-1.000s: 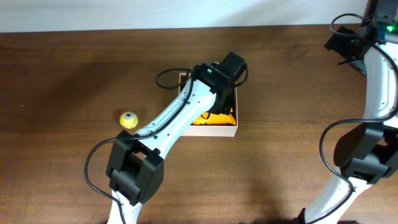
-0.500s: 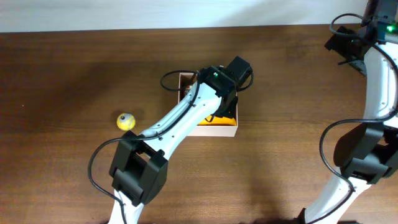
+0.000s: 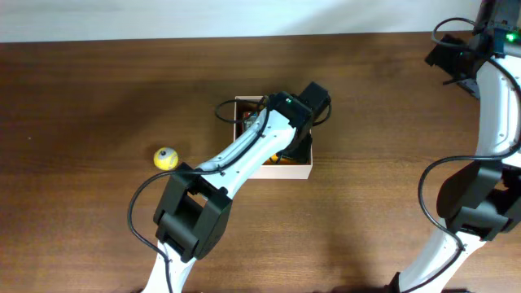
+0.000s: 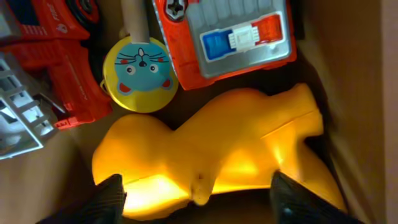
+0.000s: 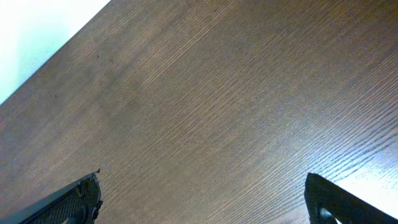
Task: Pack container
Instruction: 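Lower the fish toy into the box on top of the trucks, then open the left gripper, retract left, and move over the yellow ball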
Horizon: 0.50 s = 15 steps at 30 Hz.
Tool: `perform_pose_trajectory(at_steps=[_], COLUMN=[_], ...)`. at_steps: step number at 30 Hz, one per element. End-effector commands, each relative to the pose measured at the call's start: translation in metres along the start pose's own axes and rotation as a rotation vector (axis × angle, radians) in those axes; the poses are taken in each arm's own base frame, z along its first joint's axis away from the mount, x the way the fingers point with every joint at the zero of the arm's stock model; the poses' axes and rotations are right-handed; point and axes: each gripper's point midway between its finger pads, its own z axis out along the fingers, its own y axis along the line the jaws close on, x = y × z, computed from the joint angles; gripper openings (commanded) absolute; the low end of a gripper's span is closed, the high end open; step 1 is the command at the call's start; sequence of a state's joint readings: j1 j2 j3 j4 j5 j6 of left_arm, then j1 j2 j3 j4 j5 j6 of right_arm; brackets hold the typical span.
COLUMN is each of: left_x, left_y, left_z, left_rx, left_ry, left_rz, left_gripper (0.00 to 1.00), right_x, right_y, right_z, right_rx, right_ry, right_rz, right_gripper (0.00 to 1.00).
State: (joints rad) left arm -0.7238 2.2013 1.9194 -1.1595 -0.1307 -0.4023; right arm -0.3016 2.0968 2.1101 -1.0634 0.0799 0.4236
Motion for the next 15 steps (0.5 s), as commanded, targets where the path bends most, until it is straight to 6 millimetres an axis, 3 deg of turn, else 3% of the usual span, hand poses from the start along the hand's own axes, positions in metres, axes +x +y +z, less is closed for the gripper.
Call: perform_pose_trajectory(at_steps=[1, 9, 15], left_x=[0.003, -0.004, -0.026], left_y=[-0.002, -0.003, -0.001], left_z=[0.002, -0.005, -0.041], left_rx=[0.0, 0.006, 0.004], left_ry=[0.008, -0.014, -0.089], left_rz=[0.002, 0.003, -0.001], left_gripper=[0.78, 0.77, 0.77], right_x=[0.001, 0.001, 0.001], right_y=[0.001, 0.001, 0.001], right_z=[0.001, 0.001, 0.001], right_rx=[-0.001, -0.001, -0.001], right_ry=[0.002, 0.002, 0.002], right_rz=[0.011, 0.011, 0.011], right_gripper=[0.99, 0.99, 0.99])
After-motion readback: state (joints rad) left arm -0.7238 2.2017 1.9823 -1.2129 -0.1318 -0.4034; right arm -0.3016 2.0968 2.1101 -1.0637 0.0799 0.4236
